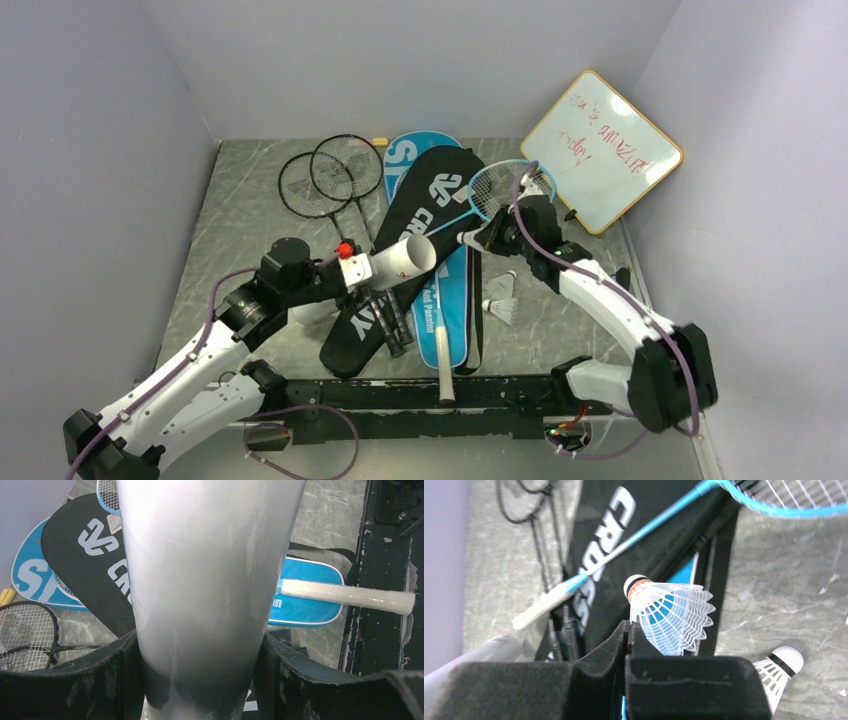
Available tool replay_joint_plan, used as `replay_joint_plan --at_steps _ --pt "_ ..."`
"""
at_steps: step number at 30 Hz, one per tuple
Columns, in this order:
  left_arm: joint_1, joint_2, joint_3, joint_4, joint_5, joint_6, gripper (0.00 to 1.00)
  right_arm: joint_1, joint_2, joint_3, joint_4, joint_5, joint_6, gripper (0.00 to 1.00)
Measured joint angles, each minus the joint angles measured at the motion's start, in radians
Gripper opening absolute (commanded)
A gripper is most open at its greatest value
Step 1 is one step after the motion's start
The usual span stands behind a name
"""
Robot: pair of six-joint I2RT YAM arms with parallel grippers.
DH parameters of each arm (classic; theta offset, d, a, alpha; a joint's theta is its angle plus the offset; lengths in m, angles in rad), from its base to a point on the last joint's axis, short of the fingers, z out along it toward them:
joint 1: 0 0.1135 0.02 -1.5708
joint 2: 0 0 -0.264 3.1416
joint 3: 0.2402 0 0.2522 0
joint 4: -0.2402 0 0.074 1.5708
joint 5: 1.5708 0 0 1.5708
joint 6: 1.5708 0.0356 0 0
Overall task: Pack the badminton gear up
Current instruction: Pick up the shuttlecock from the racket bag, then place the shuttlecock at the shuttle tube.
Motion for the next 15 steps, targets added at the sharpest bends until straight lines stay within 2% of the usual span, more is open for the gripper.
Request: replay_joint_plan --at_steps 6,15 --pt "0.003 0.000 0.000 0.000 0.005 0.000 0.17 0.000 -0.222 0.040 -0.046 -0.069 -0.053 0.00" --pt "0.014 0.001 0.000 -0.021 -0.016 0.030 0.17 -0.001 -0.484 0.048 0.034 -0.365 -0.089 0.00"
